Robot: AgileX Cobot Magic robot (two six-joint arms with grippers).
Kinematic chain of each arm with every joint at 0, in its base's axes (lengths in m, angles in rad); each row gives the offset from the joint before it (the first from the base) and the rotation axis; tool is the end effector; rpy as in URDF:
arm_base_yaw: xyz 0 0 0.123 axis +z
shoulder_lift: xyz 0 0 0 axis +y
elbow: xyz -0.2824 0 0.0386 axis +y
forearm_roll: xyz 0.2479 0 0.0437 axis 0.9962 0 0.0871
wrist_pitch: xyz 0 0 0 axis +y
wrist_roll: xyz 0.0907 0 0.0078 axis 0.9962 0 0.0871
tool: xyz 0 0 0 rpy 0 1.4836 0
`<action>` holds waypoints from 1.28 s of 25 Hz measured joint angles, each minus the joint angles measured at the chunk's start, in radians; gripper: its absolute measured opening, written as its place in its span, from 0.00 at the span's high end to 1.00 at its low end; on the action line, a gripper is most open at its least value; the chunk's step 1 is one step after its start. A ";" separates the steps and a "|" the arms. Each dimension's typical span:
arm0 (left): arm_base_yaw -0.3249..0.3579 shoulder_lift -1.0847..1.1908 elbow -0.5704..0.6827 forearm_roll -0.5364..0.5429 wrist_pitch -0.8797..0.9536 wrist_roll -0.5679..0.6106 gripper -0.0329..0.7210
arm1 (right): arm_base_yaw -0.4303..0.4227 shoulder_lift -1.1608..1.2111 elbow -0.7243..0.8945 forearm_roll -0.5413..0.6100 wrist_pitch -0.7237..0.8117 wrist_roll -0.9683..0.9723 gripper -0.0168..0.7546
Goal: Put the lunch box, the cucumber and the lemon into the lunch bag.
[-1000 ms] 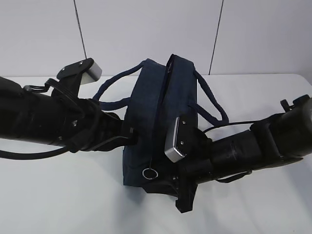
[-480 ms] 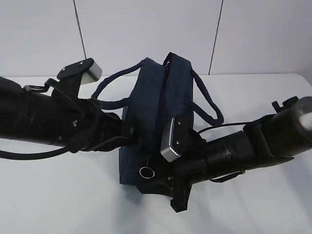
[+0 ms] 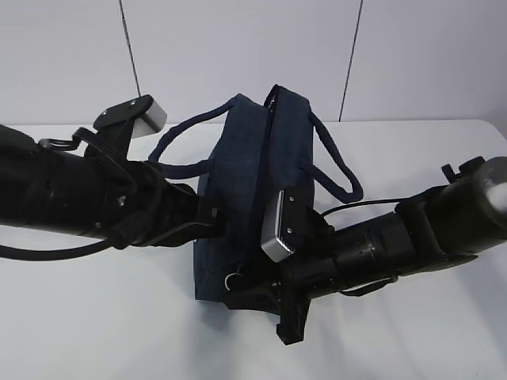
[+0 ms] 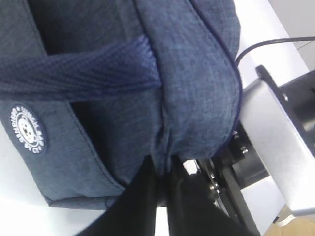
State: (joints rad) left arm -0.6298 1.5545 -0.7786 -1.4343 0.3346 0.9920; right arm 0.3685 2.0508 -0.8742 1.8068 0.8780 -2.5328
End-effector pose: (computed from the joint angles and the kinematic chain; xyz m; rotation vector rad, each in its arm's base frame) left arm 0.2292 -0.2039 0.2058 0.4168 2.4030 -0.8977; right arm 0.2941 0.1867 0.0997 -1.3522 1.7355 0.8673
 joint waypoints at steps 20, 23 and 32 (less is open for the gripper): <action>0.000 0.000 0.000 0.000 0.004 0.000 0.95 | -0.002 0.000 -0.002 0.000 0.009 0.074 0.79; 0.000 0.000 0.000 0.000 0.004 0.002 0.95 | -0.006 0.000 -0.002 0.000 0.015 0.080 0.79; 0.000 0.000 0.000 0.000 0.004 0.002 0.95 | -0.006 0.000 -0.002 0.000 0.015 0.085 0.82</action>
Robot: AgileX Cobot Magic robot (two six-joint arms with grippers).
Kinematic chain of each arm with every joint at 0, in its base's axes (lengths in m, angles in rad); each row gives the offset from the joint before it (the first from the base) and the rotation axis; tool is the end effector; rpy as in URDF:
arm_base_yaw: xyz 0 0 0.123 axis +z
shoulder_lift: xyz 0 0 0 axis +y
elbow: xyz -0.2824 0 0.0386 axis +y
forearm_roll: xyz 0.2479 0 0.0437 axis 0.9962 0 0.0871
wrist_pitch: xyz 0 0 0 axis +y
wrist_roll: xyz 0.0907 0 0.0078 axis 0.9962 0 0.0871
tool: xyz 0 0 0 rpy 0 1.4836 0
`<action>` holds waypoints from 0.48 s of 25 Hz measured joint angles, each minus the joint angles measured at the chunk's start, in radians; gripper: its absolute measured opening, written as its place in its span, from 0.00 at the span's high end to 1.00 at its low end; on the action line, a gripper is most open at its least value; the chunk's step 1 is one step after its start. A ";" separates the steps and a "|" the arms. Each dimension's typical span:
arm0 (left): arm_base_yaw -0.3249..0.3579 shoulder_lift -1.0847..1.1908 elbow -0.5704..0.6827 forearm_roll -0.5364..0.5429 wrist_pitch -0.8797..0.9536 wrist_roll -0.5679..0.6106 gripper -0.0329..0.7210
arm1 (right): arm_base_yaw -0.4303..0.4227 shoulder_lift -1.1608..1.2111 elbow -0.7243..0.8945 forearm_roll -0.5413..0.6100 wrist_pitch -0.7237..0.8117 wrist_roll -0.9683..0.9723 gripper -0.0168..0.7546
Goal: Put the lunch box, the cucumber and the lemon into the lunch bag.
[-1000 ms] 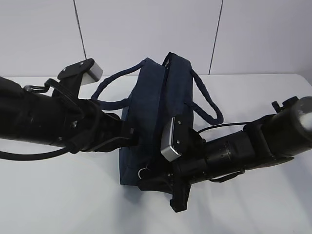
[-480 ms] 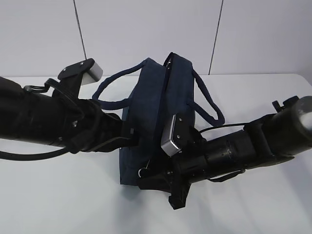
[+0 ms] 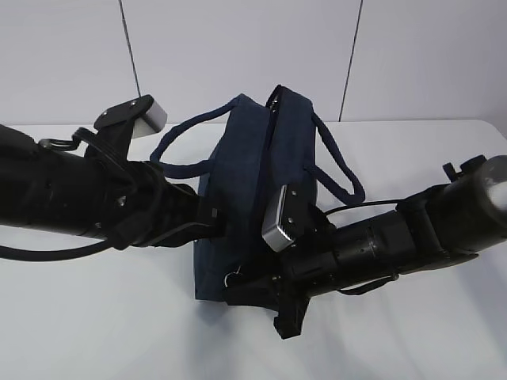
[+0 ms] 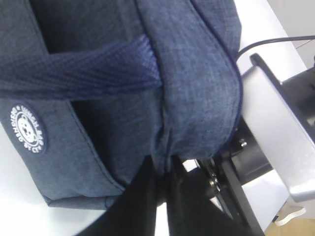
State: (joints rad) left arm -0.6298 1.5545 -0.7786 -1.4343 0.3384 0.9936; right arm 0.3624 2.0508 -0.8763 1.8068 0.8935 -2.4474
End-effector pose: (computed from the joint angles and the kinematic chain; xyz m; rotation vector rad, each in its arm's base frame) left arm 0.2289 -0.2040 0.2058 0.4210 2.4031 -0.9009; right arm 0.2951 0.1858 0.1011 -1.2780 1.7936 0.9257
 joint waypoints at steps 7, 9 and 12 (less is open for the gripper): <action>0.000 0.000 0.000 0.000 0.000 0.000 0.95 | 0.000 0.000 -0.001 0.000 0.004 0.000 1.00; 0.000 0.000 0.000 0.000 0.000 0.000 0.95 | 0.000 0.000 -0.001 0.000 0.005 0.000 1.00; 0.000 0.000 0.000 0.000 0.000 0.000 0.95 | 0.000 0.000 -0.001 0.000 0.005 0.000 1.00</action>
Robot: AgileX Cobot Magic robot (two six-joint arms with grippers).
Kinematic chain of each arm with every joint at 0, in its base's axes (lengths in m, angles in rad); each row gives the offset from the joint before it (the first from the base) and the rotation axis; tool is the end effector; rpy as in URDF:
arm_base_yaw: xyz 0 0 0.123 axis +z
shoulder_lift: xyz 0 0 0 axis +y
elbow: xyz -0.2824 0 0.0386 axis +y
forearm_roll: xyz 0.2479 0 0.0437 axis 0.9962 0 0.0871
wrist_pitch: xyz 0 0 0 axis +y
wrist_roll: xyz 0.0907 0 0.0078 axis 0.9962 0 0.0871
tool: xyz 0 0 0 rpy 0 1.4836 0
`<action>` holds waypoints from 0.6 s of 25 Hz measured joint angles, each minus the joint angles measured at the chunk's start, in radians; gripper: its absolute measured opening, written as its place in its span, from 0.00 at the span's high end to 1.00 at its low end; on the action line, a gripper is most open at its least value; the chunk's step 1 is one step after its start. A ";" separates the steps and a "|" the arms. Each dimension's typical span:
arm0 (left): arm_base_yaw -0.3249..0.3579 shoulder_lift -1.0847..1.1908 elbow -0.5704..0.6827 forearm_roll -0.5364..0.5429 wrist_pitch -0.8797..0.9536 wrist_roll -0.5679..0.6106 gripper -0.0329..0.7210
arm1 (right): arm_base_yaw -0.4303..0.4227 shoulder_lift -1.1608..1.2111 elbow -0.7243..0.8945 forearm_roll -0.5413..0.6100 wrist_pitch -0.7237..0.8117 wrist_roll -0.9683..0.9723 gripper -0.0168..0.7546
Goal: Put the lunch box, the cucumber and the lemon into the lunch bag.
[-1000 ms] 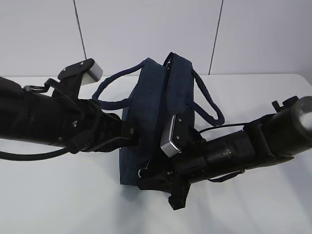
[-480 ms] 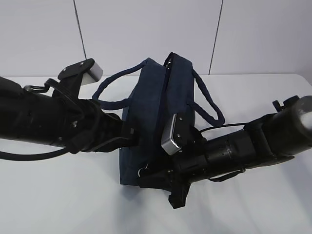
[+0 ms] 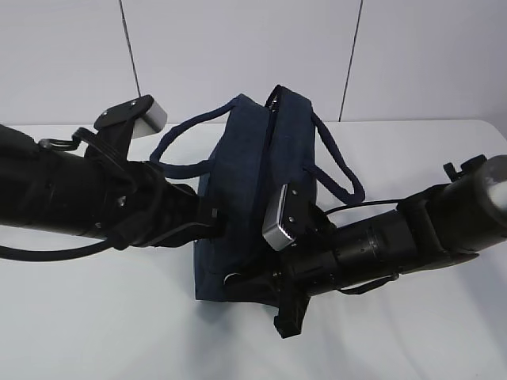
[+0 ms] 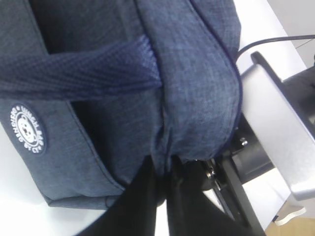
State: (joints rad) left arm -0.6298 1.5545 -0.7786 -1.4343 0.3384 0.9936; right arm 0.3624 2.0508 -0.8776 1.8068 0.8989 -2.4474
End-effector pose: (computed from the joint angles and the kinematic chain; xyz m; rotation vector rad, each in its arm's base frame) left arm 0.2289 -0.2040 0.2058 0.4210 2.4031 -0.9009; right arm 0.2952 0.1861 0.1017 -1.2773 1.7883 0.9306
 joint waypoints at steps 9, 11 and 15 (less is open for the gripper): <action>0.000 0.000 0.000 0.000 0.000 0.000 0.95 | 0.000 -0.024 -0.001 -0.055 -0.007 0.031 1.00; 0.000 0.000 0.000 0.000 0.002 0.000 0.95 | 0.000 -0.043 -0.001 -0.079 -0.032 0.041 1.00; 0.000 0.000 0.000 0.000 0.002 0.000 0.95 | -0.002 -0.073 -0.001 -0.150 -0.058 0.086 1.00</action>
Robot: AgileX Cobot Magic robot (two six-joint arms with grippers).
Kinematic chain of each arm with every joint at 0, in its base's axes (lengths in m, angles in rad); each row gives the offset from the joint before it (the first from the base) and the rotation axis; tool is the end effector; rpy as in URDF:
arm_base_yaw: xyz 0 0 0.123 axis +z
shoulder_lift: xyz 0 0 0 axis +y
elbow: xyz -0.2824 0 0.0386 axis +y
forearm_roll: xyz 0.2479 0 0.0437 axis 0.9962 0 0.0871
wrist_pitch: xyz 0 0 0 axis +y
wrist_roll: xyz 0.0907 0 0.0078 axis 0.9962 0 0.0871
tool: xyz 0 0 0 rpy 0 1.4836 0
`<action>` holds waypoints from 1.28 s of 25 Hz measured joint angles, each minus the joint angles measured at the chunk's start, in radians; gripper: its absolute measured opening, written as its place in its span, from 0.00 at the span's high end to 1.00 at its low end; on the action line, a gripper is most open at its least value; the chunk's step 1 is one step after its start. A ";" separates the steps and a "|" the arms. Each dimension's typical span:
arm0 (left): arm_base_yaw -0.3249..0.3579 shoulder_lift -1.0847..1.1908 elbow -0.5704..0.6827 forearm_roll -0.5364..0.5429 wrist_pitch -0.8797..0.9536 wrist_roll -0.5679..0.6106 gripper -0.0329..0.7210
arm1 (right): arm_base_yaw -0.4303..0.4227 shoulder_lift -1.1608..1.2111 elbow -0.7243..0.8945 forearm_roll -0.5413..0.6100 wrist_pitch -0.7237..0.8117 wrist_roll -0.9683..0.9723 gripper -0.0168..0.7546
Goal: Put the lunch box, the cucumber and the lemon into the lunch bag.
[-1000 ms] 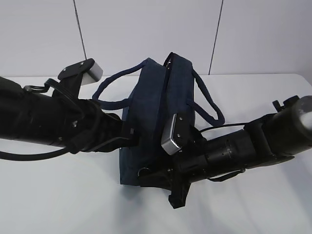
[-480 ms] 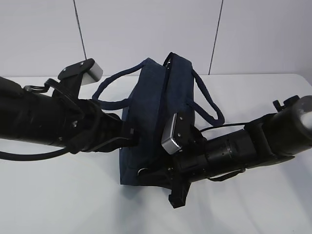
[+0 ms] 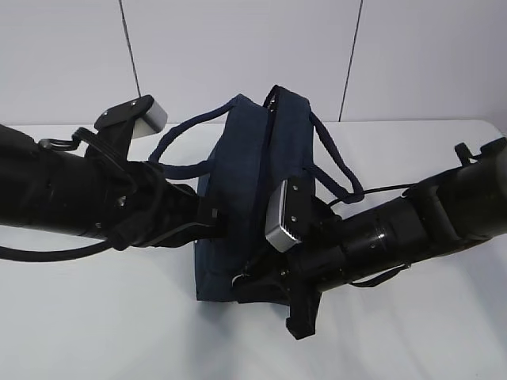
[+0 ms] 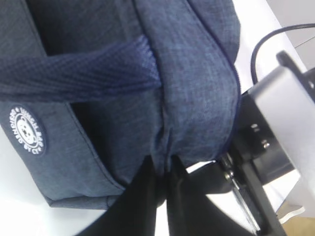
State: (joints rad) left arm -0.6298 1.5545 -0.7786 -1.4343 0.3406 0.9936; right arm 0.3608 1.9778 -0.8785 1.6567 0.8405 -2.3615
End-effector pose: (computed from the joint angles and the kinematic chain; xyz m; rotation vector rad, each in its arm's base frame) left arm 0.2288 -0.2042 0.2059 0.4223 2.4035 -0.9032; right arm 0.2903 0.1819 0.1177 -1.3934 1.7908 0.8714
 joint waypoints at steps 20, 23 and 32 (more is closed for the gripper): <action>0.000 0.000 0.000 0.000 0.006 0.000 0.95 | 0.000 -0.119 0.000 -0.368 -0.095 0.415 1.00; 0.000 0.000 0.000 0.000 0.006 0.000 0.95 | 0.000 -0.140 0.000 -0.434 -0.111 0.480 1.00; 0.000 0.000 0.000 0.000 0.000 0.000 0.95 | 0.000 -0.235 0.000 -0.495 -0.116 0.543 1.00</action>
State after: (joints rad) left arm -0.6298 1.5545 -0.7786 -1.4343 0.3409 0.9941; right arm 0.3608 1.7430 -0.8785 1.1619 0.7244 -1.8189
